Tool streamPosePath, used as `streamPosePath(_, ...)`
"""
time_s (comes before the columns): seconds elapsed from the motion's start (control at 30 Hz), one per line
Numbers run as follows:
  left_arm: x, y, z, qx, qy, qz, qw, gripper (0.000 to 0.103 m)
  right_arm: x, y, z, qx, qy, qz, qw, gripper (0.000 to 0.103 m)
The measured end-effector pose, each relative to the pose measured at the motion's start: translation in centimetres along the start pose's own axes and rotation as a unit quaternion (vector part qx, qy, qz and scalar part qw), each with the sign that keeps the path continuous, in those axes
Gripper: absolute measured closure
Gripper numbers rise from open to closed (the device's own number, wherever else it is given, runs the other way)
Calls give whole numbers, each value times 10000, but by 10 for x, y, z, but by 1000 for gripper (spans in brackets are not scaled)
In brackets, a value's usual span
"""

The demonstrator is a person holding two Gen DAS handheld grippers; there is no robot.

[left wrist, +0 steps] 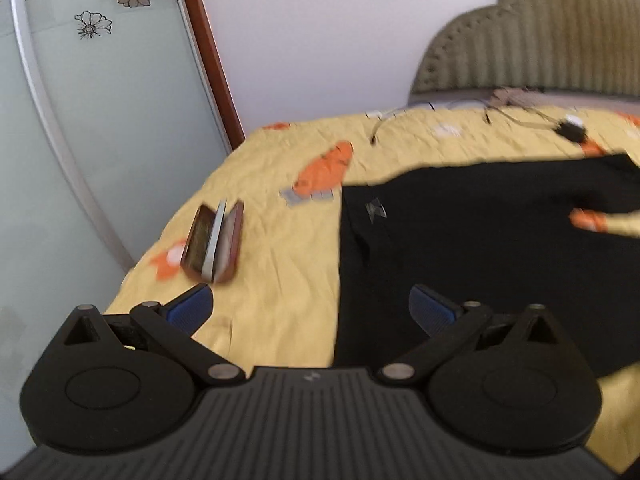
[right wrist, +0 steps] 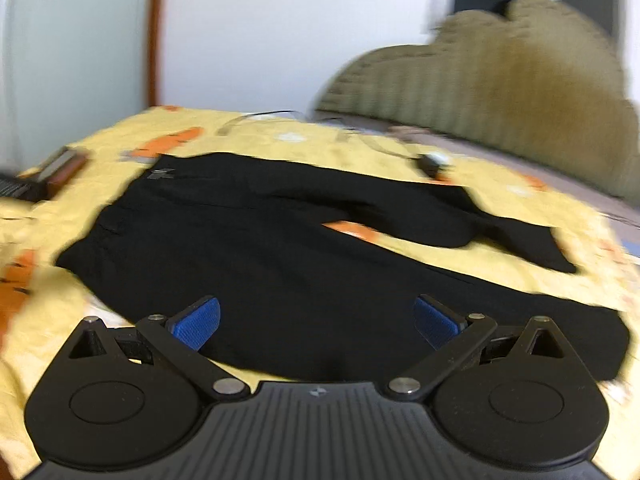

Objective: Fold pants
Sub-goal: 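Grasp the waistband of the black pants with the left and right grippers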

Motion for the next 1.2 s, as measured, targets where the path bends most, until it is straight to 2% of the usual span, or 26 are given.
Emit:
streamPosePath(0.07,22,-1,30,-60,-72,-134,9999,0,10,-4,14,356,-31,-55,9993,0)
streamPosePath(0.17,49,7,79,-145,-263,-45,9995,1,31,-8,40,335,-43,-387,9987,0)
streamPosePath(0.23,64,16,113,-245,-435,114,9987,7,44,-10,58,363,-87,-568,9977,0)
streamPosePath(0.33,81,28,157,-276,-633,222,9974,10,63,-6,84,562,-116,-612,9965,0)
streamPosePath(0.4,90,35,184,-498,-743,167,9959,9,72,0,97,589,-106,-573,9966,0)
streamPosePath(0.5,94,44,226,-766,-1067,66,9913,10,84,5,119,578,-93,-605,9965,0)
streamPosePath(0.6,97,50,258,-795,-1233,178,9890,14,89,8,137,579,-141,-700,9958,0)
streamPosePath(0.67,96,54,273,-813,-1361,202,9871,18,90,9,150,556,-209,-794,9951,0)
streamPosePath(0.83,93,62,298,-1029,-1585,61,9820,20,95,8,173,533,-270,-996,9932,0)
streamPosePath(0.9,89,67,302,-1216,-1705,-24,9778,27,99,7,179,570,-261,-1023,9928,0)
streamPosePath(0.93,87,71,302,-1289,-1749,-9,9761,38,100,6,182,577,-255,-1040,9926,0)
streamPosePath(0.97,87,74,301,-1396,-1761,2,9744,54,102,6,183,561,-239,-1058,9925,0)
streamPosePath(1.0,87,78,300,-1523,-1769,-13,9724,61,103,7,185,538,-224,-1071,9925,0)
streamPosePath(1.13,91,82,294,-1615,-1748,-51,9712,84,110,9,192,480,-195,-1110,9925,0)
streamPosePath(1.2,93,81,287,-1704,-1680,-75,9709,88,112,11,195,475,-188,-1111,9925,0)
Point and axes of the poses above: each gripper's, at about its wrist camera, not at the fingertips, and z roughly the way its jaws point, y to its right, x to its top, the point moved 7 cm from there along z, roughly the way its jaws point, and after that the axes turned 7 degrees about x, right-handed, at the moved point
